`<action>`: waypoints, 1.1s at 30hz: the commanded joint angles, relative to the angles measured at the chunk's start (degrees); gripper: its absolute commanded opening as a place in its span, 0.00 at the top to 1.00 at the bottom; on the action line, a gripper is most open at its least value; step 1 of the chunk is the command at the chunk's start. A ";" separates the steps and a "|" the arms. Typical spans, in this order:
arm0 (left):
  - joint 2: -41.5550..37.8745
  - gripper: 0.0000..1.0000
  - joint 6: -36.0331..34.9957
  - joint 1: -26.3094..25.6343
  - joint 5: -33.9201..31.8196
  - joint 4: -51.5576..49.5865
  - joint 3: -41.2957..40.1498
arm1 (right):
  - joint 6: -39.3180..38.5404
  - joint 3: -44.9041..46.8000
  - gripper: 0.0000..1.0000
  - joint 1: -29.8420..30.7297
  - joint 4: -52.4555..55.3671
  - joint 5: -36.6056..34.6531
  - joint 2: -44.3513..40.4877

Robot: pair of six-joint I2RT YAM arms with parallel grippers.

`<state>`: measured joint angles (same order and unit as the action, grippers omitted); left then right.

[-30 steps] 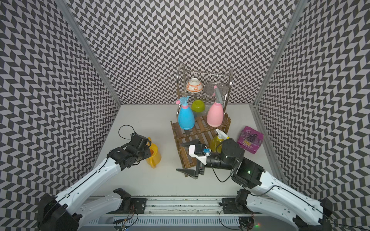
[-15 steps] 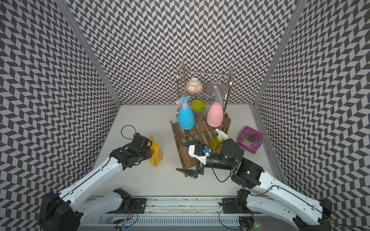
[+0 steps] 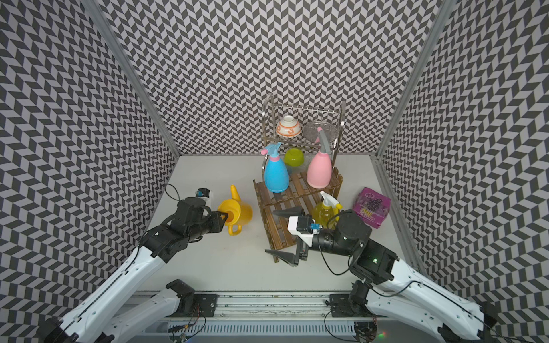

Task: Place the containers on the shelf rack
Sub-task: 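Pick up a container from the center of the board.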

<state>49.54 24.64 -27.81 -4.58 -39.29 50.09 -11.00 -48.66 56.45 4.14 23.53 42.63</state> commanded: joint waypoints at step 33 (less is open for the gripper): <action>-10.61 1.00 -46.88 -1.55 27.10 -15.56 19.54 | 37.49 -20.94 0.28 2.03 2.69 -8.89 23.14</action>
<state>39.29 -21.87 -29.19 19.05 -55.83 68.40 25.96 -68.36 57.87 7.75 15.75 64.84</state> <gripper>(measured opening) 0.313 0.719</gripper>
